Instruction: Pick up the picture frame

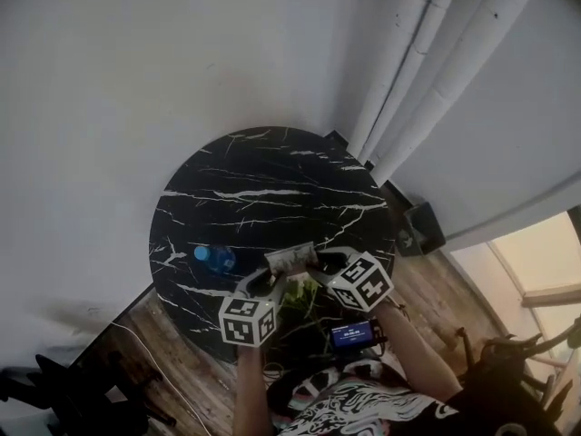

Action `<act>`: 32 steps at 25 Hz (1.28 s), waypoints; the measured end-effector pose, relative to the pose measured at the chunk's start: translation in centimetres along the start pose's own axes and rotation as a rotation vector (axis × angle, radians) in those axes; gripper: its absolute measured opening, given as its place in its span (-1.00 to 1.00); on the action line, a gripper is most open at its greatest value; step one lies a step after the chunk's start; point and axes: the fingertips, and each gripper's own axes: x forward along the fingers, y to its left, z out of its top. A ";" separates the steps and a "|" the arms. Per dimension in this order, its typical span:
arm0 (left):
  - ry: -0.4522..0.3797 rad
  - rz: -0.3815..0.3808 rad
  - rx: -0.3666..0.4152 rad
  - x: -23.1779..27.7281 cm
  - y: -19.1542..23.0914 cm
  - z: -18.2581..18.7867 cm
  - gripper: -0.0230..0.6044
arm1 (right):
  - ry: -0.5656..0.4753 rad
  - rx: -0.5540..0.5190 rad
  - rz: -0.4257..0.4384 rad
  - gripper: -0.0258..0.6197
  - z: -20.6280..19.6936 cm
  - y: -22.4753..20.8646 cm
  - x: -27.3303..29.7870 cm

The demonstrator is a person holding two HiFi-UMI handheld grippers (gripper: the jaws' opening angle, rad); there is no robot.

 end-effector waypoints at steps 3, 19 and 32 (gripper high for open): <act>0.010 -0.018 0.004 -0.9 -0.7 -0.1 -0.56 | 0.004 0.017 0.002 -0.50 -0.2 0.9 -0.8; 0.058 -0.102 -0.064 -3.2 -3.1 -1.6 -0.54 | 0.028 0.133 0.015 -0.50 -2.3 3.5 -3.1; 0.024 -0.095 -0.034 -4.5 -3.9 -0.8 -0.54 | -0.013 0.075 -0.007 -0.50 -1.4 4.4 -4.5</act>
